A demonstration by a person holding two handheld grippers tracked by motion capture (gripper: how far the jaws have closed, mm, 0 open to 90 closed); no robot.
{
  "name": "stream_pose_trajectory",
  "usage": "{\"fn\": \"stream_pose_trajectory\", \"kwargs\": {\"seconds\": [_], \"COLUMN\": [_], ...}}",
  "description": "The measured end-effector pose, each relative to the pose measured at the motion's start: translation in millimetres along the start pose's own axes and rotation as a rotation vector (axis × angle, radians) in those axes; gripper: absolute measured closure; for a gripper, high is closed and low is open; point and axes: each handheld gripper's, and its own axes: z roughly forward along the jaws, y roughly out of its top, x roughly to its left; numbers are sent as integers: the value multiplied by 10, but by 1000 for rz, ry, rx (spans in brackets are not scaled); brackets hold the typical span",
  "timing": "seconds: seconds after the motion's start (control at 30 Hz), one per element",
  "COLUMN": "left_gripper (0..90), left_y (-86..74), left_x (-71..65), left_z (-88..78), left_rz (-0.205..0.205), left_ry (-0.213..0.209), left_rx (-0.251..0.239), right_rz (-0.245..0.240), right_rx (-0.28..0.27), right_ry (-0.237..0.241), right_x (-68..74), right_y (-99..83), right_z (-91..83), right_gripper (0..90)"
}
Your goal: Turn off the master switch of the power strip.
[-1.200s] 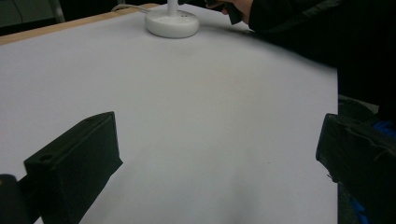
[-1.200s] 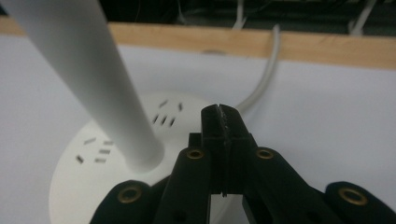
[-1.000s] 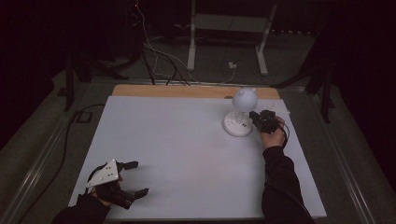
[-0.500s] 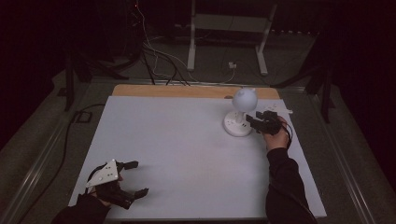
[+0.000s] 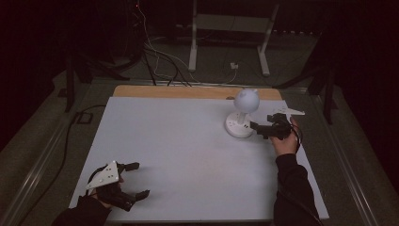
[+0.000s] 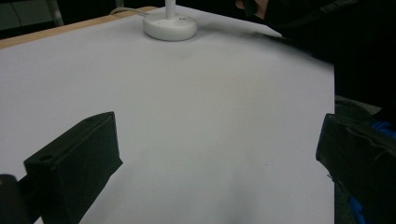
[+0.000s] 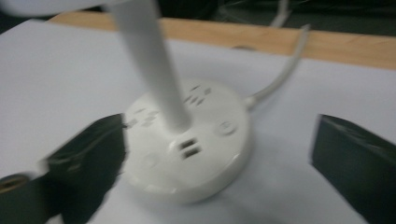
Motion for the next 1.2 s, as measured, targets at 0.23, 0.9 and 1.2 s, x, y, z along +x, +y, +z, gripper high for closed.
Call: {"fn": "stream_pose_trajectory", "kwargs": {"seconds": [0.23,0.9,1.2], "left_gripper": [2,2,2], "left_y": [1,2,2], "left_x": [-2,-9,-8], "left_z": [0,-2,-1], "left_rz": [0,3,4], "left_ry": [0,-1,-2], "left_rx": [1,3,3], "right_rz": [-3,-77,-95], "right_rx": [-14,-16,-3], "right_ry": [42,150,188], "right_x": [54,510,696], "right_y": [-41,-99,-225], "right_z": [-149,-480,-561], "right_gripper": [0,0,0]}}
